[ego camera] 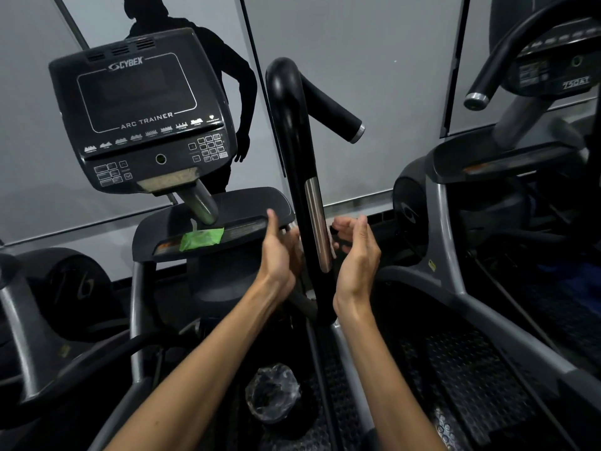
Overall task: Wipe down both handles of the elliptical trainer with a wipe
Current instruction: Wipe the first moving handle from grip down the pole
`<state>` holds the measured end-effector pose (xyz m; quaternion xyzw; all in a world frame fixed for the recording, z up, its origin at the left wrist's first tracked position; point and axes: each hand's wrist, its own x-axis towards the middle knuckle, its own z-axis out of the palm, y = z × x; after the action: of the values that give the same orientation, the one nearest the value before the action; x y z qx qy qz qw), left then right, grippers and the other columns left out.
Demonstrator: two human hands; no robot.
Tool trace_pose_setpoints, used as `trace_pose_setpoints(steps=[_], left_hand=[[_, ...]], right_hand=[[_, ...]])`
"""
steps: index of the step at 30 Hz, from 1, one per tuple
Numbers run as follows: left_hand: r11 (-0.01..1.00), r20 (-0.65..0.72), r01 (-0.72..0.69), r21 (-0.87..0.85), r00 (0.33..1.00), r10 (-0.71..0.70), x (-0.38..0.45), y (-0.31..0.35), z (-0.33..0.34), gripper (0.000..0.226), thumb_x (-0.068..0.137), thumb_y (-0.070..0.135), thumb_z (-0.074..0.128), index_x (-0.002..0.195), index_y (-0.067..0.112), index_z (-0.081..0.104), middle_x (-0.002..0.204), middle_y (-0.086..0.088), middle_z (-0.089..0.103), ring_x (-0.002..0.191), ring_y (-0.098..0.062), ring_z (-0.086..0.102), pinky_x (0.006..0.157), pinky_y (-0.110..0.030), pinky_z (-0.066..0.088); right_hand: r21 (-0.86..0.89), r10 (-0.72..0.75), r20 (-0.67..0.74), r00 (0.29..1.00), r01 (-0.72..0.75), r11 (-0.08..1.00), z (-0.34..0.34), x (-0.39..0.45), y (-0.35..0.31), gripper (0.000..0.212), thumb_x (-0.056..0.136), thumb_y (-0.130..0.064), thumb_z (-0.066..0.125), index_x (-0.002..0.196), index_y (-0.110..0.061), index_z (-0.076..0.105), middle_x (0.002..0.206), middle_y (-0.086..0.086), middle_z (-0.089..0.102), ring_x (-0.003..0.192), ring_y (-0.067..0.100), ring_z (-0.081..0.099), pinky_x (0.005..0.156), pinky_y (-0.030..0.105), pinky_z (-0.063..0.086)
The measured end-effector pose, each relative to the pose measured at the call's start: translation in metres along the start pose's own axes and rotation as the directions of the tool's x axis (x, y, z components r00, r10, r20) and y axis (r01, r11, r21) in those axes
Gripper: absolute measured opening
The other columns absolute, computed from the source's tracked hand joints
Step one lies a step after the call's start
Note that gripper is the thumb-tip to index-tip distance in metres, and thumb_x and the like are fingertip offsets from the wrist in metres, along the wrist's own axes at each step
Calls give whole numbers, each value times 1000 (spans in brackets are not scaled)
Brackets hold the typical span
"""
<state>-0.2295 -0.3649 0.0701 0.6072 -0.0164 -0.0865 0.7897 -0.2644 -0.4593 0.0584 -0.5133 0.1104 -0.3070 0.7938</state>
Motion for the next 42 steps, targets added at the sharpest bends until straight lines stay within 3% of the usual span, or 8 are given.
trace_pose_setpoints(steps=[7,14,17,24,28,32,38,42], left_hand=[[994,-6,96,55,995,-95,-1,-18,-8,99,96,77,17,110,-1,75,119,-30,68,113,-42,63,102,-46,50],[976,-77,-76,205,993,94,1,-13,-14,80,103,65,20,93,6,72,97,-21,67,79,-21,62,77,-29,48],[919,-114,-156,362,971,209,-6,-11,-18,63,108,51,24,80,16,69,85,-1,72,82,-10,65,83,-29,48],[828,-70,-285,483,930,361,-8,-4,-12,27,94,46,47,96,26,66,95,-1,71,92,-18,66,89,-39,50],[810,-95,-344,475,895,437,-13,-3,-9,23,92,39,52,106,25,64,105,-1,72,101,-20,68,91,-34,51],[806,-114,-344,482,887,447,-15,-4,-6,23,91,39,53,105,25,64,105,-1,72,98,-19,68,87,-31,51],[807,-123,-353,474,880,458,-20,-4,-7,22,91,37,55,107,26,66,108,-2,71,103,-24,67,97,-43,53],[819,-148,-358,447,874,463,-24,-3,-3,20,90,35,57,106,26,65,105,-3,70,100,-25,66,97,-48,53]], right_hand=[[-71,315,152,937,-307,949,-14,20,22,27,104,-21,50,91,-23,73,99,4,73,95,20,65,77,27,50],[-27,384,471,794,-422,906,-30,16,19,28,108,-12,44,120,-4,69,108,15,75,98,21,73,88,29,58],[-40,331,433,838,-349,936,-38,14,21,26,104,-9,52,122,1,69,114,20,74,107,25,71,97,33,55],[35,277,304,912,-301,953,-28,11,30,18,100,-6,61,113,-4,72,109,18,76,110,32,71,98,41,56],[71,149,175,973,-164,984,-32,-5,36,16,91,-1,71,101,-13,73,98,4,77,96,16,72,90,31,58],[63,232,227,946,-252,966,-28,1,38,4,98,-8,66,101,-10,68,95,11,70,93,24,65,92,44,54],[-11,-18,125,992,19,1000,-32,-21,46,8,94,-7,71,97,-15,72,101,3,77,101,15,72,88,26,56],[-39,147,112,983,-143,989,-30,-11,55,11,98,-12,66,93,-18,73,92,6,77,91,17,72,84,35,55]])
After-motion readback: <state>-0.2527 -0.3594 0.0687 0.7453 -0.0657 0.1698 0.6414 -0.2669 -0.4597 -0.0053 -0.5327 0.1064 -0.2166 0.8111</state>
